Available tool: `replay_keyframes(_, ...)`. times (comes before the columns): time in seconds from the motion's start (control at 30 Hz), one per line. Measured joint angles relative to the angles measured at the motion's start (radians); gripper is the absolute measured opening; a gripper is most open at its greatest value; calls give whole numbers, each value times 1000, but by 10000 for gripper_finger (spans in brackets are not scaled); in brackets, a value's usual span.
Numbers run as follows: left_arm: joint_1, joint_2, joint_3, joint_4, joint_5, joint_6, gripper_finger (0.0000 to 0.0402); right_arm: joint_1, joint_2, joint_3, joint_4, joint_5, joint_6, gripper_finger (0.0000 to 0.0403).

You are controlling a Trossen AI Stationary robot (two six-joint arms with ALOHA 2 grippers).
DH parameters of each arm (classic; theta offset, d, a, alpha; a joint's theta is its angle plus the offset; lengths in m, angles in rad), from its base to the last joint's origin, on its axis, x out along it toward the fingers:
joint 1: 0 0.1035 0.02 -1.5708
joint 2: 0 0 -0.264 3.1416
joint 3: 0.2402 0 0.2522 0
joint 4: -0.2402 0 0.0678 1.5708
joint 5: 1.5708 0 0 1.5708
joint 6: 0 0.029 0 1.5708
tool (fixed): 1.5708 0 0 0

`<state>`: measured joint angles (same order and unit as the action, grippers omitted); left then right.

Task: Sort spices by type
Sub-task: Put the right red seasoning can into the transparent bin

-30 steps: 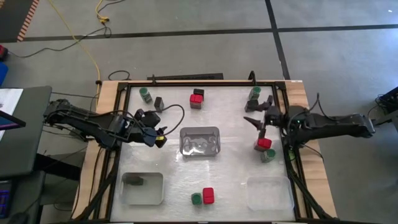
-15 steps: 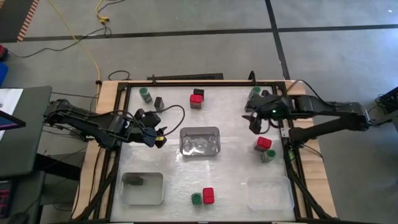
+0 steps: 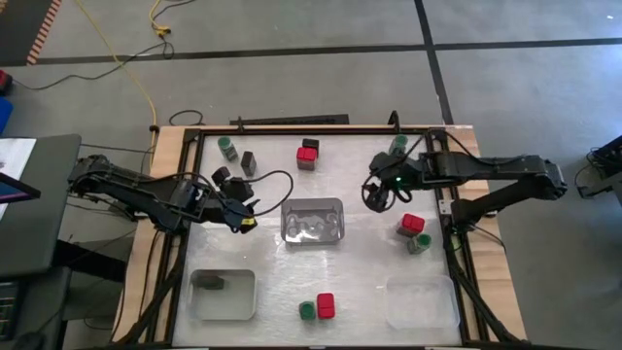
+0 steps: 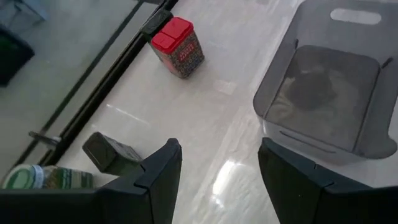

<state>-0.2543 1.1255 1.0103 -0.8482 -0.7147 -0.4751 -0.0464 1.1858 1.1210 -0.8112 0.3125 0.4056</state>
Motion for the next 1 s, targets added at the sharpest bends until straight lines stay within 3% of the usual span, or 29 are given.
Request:
replay_keyframes(0.23, 0, 0, 0, 0, 0, 73, 203, -24, 45, 0, -4, 1, 23, 270)
replay_keyframes(0.43, 0, 0, -4, -2, 0, 28, 203, -36, 45, 0, -62, 1, 7, 271)
replay_keyframes(0.77, 8, -84, -181, 56, -9, -88, 203, -33, 97, 0, -270, -171, 39, 271)
replay_keyframes(1.0, 7, -140, -204, 117, -10, -66, 203, -31, 192, -1, -511, -211, 32, 271)
